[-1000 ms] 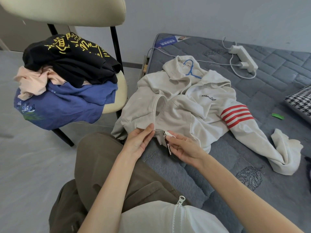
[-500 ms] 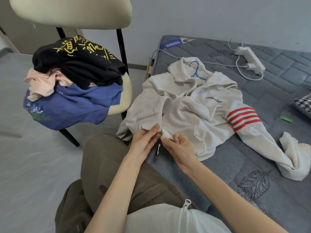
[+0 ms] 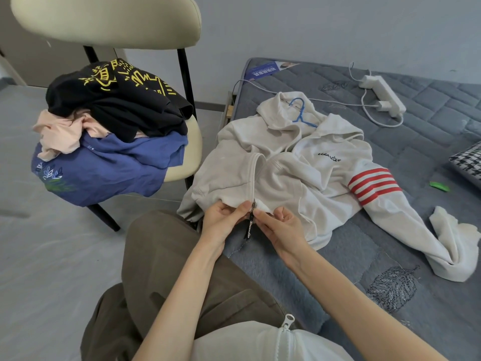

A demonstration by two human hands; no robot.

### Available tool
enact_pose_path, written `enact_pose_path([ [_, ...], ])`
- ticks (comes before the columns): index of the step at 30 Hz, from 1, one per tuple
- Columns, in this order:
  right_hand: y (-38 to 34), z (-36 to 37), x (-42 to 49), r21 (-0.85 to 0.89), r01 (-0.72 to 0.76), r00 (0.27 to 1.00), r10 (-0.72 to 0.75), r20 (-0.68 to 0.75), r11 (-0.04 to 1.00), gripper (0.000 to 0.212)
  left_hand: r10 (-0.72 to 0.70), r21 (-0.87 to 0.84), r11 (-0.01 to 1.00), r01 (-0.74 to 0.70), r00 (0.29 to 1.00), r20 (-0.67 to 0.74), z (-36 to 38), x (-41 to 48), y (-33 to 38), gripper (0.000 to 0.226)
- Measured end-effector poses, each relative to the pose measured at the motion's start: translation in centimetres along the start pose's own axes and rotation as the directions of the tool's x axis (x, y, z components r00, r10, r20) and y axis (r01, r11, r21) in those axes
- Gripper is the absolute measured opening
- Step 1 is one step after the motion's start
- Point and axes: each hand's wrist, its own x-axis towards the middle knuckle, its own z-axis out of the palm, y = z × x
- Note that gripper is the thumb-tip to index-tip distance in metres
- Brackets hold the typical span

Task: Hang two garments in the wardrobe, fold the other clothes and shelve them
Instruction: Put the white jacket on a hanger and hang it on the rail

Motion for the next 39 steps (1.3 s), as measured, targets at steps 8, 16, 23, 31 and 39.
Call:
enact_pose_path([
  [8, 0.5, -1.4, 0.8, 0.021, -0.112, 0.992, 0.113, -0.052, 0.993, 0.059, 0.103, 0.214, 0.971, -0.106, 0.994, 0.025, -0.1, -0.3, -0.5, 0.014],
  [16, 0.0, -1.2, -0.2, -0.589, 0.224, 0.973, -0.144, 0.180, 0.777, 0.028, -0.019, 0.130, 0.991, 0.027, 0.997, -0.069, -0.3, -0.3, -0.4, 0.013],
  [23, 0.7, -1.6, -1.7, -0.766, 0.594, 0.638, -0.436, 0.635, -0.247, 0.021, -0.089, 0.091, 0.992, 0.093, 0.995, -0.046, -0.1, -0.7, 0.1, 0.012],
  [31, -1.3, -0.3, 0.3, -0.796, 0.551, 0.757, -0.552, 0.350, 0.252, 0.007, -0.101, 0.082, 0.991, 0.105, 0.994, -0.051, -0.3, -1.0, 0.2, 0.011],
  [39, -2.5, 0.9, 1.8, -0.765, 0.432, 0.892, -0.353, 0.282, 0.479, 0.011, -0.142, 0.046, 0.988, 0.144, 0.989, -0.044, -0.8, -1.9, 1.0, 0.008],
])
